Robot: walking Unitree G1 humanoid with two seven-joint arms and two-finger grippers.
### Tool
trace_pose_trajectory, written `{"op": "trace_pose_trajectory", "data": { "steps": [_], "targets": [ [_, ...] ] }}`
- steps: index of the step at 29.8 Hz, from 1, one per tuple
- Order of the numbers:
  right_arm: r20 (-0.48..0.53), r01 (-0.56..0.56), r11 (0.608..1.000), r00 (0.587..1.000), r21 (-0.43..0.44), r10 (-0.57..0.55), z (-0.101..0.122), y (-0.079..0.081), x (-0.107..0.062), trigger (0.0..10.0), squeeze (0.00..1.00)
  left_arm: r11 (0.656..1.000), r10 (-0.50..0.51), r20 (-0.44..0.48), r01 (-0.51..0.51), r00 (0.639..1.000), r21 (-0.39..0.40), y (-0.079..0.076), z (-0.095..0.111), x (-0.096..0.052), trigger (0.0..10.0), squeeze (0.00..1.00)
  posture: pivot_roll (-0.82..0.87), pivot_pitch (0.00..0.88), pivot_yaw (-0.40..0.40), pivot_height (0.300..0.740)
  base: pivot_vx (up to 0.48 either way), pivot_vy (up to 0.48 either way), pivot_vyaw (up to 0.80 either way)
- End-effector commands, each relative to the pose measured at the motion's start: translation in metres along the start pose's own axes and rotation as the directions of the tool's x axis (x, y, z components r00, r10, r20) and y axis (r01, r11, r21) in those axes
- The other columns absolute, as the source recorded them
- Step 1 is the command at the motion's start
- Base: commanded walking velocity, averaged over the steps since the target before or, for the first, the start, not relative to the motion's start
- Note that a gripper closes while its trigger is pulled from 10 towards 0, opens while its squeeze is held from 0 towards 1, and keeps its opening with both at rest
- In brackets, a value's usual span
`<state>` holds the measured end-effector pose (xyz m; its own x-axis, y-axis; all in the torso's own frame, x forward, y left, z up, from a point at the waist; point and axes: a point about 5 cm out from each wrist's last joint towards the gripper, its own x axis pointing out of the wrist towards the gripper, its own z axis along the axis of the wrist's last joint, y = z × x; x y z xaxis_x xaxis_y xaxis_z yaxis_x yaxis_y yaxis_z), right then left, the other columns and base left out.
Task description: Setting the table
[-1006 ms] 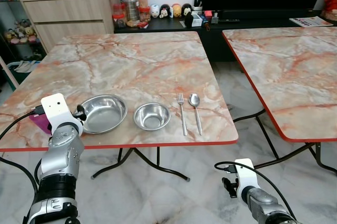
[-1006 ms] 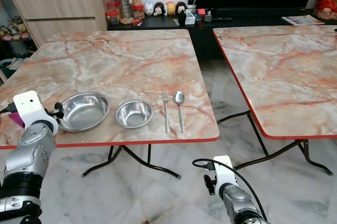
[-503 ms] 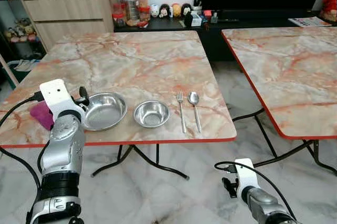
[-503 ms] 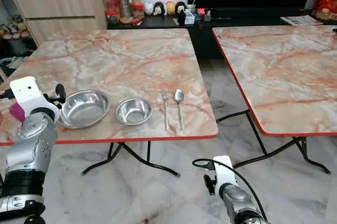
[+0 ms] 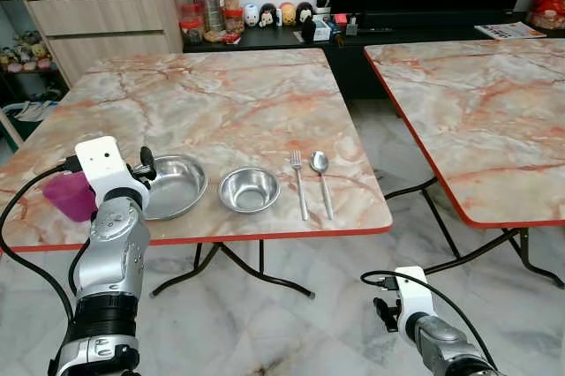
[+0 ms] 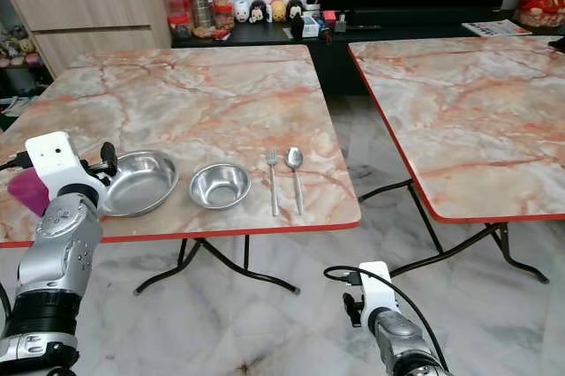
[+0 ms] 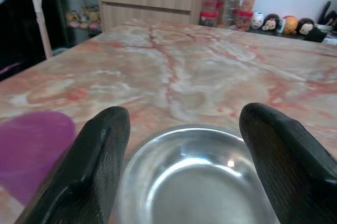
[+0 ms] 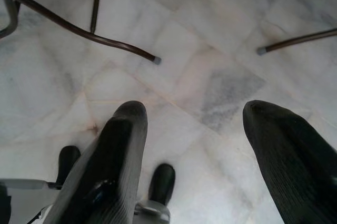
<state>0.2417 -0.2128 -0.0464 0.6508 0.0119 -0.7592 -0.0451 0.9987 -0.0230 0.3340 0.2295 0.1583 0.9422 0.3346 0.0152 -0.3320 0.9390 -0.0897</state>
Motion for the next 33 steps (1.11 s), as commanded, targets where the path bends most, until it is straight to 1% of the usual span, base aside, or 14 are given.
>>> {"op": "trace_pose_trajectory", "data": {
  "steps": [1,3,16,22,25,28,33],
  "targets": [
    [0.003,-0.008,1.000,1.000,0.005,0.008,0.002,0.004,0.001,10.0,0.00,1.000,0.001,0.023,-0.001,1.000,0.006,-0.001,0.005,0.002,10.0,0.00,0.00,0.005,0.031,0.740,0.000,0.337,-0.79],
    [0.005,-0.007,1.000,1.000,0.008,0.007,0.002,0.004,0.001,10.0,0.00,1.000,-0.001,0.029,0.001,1.000,0.007,-0.002,0.007,0.002,10.0,0.00,0.00,0.007,0.033,0.740,0.000,0.343,-0.75],
    [0.010,-0.006,1.000,1.000,0.010,0.005,0.002,0.005,0.001,10.0,0.00,0.999,-0.037,0.069,0.036,0.997,0.018,-0.013,0.018,0.001,10.0,0.00,0.00,0.011,0.039,0.740,0.000,0.351,0.00],
    [0.007,-0.006,1.000,1.000,0.013,0.005,-0.001,0.006,0.001,10.0,0.00,0.999,-0.052,0.072,0.051,0.996,0.019,-0.016,0.018,-0.004,10.0,0.00,0.00,0.025,0.046,0.740,0.000,0.327,0.00],
    [0.007,-0.005,1.000,1.000,0.013,0.005,-0.001,0.006,0.001,10.0,0.00,0.998,-0.054,0.073,0.052,0.996,0.019,-0.016,0.018,-0.005,10.0,0.00,0.00,0.025,0.046,0.740,0.000,0.300,0.00],
    [0.003,-0.005,1.000,1.000,0.029,0.005,-0.007,0.008,0.000,10.0,0.00,0.997,-0.080,0.099,0.077,0.992,0.029,-0.017,0.021,-0.010,10.0,0.00,0.00,0.051,0.062,0.740,0.000,0.000,0.00],
    [0.002,-0.004,0.999,1.000,0.040,0.004,-0.010,0.009,0.000,10.0,0.00,0.997,-0.079,0.101,0.076,0.992,0.032,-0.016,0.022,-0.011,10.0,0.00,0.01,0.061,0.064,0.740,0.000,0.000,0.00]
  ]
}}
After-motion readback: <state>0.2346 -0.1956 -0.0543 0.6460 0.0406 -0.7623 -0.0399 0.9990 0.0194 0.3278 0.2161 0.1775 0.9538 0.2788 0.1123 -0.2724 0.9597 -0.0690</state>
